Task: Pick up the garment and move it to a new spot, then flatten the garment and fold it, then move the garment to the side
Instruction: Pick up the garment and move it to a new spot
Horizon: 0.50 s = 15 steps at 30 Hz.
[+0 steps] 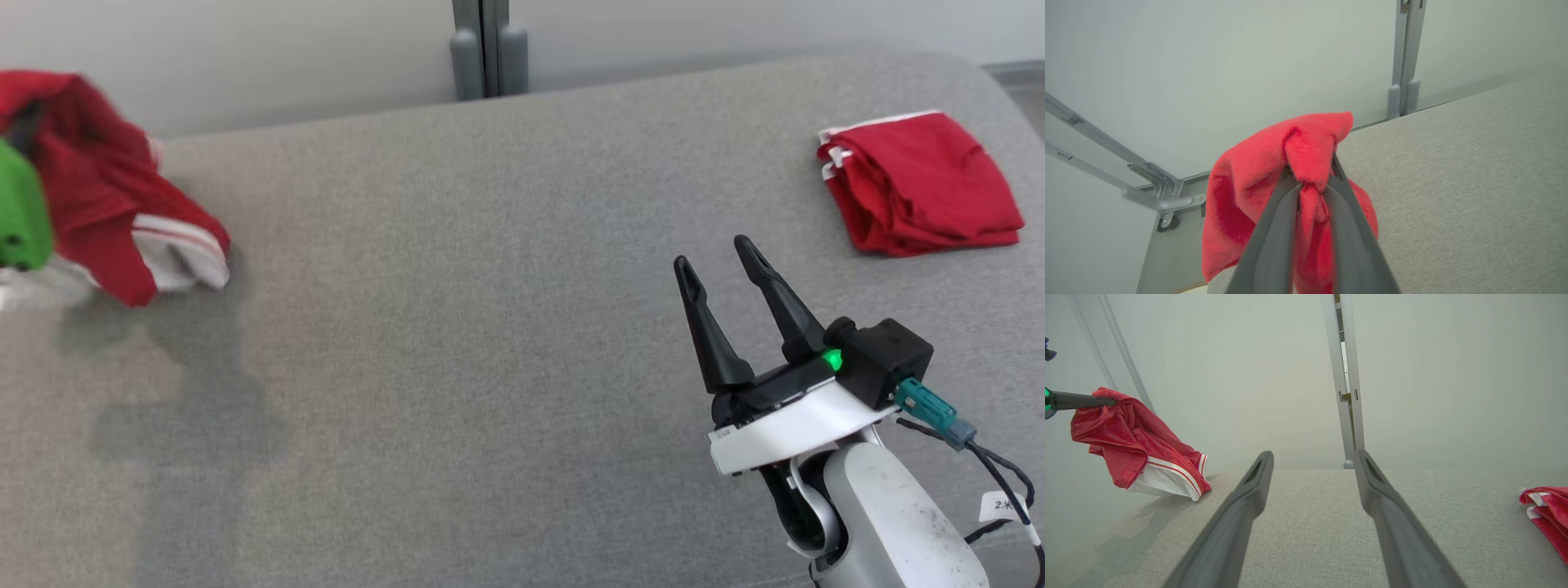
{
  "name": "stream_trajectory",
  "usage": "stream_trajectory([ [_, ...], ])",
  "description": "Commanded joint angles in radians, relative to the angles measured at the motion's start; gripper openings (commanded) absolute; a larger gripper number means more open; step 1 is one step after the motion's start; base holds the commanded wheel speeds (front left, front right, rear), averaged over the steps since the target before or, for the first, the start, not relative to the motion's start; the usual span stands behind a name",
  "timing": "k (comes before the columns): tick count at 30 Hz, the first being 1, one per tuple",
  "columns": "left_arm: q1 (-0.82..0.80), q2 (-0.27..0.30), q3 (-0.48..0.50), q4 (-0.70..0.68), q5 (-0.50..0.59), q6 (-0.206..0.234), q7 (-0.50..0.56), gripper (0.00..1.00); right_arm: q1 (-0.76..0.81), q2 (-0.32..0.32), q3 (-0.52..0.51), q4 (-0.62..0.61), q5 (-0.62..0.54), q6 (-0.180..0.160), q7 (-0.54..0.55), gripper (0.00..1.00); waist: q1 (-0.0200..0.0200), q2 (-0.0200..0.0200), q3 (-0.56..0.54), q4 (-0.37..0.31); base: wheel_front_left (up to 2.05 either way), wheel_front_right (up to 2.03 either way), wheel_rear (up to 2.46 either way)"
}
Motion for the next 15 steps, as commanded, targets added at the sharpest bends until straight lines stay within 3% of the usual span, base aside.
stream_trajectory([
  [1,-0.013,-0.013,-0.010,-0.044,-0.001,-0.003,0.002,0.00,0.017,0.003,-0.005,-0.002,0.002,-0.001,-0.003,1.00,-0.0001,-0.0001,-0.085,-0.032,0.00,0.00,0.00],
  [3,-0.021,-0.027,-0.014,-0.117,-0.014,-0.002,0.007,0.00,0.012,0.008,-0.010,-0.008,-0.001,-0.001,-0.003,1.00,-0.0001,-0.0001,-0.090,-0.054,0.00,0.00,0.00],
  [8,-0.025,-0.128,-0.010,-0.275,-0.065,0.029,-0.011,0.00,-0.014,0.007,-0.015,-0.020,-0.008,-0.001,-0.003,1.00,-0.0001,-0.0001,-0.087,-0.098,0.00,0.00,0.00],
  [15,0.034,-0.252,0.002,-0.394,-0.147,0.074,-0.059,0.00,0.003,-0.005,-0.060,-0.027,-0.013,-0.001,-0.003,1.00,-0.0001,-0.0001,-0.065,-0.122,0.00,0.00,0.00],
])
